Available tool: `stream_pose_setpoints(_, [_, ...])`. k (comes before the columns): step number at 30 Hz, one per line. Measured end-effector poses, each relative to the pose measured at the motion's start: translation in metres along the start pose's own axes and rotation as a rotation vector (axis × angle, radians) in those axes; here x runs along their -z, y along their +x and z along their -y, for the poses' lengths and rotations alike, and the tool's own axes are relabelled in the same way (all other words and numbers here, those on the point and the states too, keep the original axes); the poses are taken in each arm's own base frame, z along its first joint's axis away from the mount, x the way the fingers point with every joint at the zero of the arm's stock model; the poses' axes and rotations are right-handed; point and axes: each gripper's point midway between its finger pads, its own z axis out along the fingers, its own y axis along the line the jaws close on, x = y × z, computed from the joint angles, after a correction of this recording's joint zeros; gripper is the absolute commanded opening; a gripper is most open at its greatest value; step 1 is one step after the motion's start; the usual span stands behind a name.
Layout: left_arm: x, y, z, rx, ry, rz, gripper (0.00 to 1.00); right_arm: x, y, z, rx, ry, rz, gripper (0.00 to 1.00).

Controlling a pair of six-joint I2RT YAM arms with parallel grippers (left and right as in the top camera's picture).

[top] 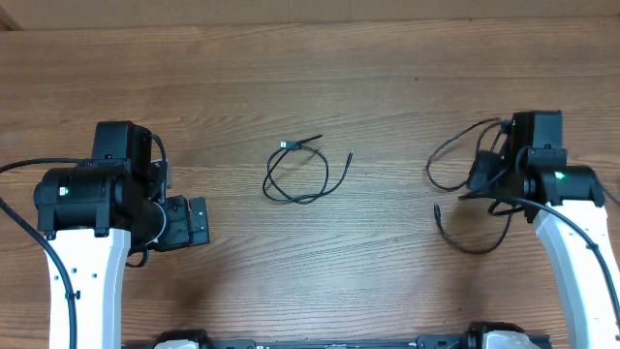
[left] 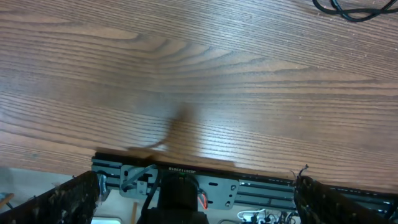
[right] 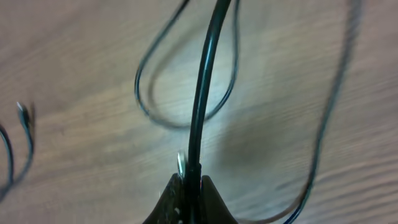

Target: Untangle cables

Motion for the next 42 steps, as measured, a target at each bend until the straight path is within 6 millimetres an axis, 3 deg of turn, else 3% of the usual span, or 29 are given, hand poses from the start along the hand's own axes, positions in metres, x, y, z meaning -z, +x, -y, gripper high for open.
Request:
stream_pose_setpoints(6, [0.000, 0.000, 0.000, 0.000, 0.000, 0.000, 0.99, -0.052, 0.049, 0.001, -0.014, -0.034, -0.187, 0.04])
stream_pose_setpoints(12, [0.000, 0.000, 0.000, 0.000, 0.000, 0.000, 1.00, -0.077, 0.089, -0.001, -0.038, -0.072, -0.349, 0.04])
stream_pose_setpoints(17, [0.000, 0.000, 0.000, 0.000, 0.000, 0.000, 0.99, -0.076, 0.094, -0.020, -0.050, -0.174, -0.386, 0.04])
stream_pose_setpoints(24, [0.000, 0.000, 0.000, 0.000, 0.000, 0.000, 1.00, -0.076, 0.095, -0.030, -0.044, -0.222, -0.384, 0.04])
stream_pose_setpoints(33, [0.000, 0.000, 0.000, 0.000, 0.000, 0.000, 1.00, -0.085, 0.121, -0.007, -0.136, -0.097, -0.434, 0.04])
stream_pose_setpoints(42, [0.000, 0.000, 0.000, 0.000, 0.000, 0.000, 1.00, -0.088, 0.118, -0.001, -0.172, -0.052, -0.416, 0.16])
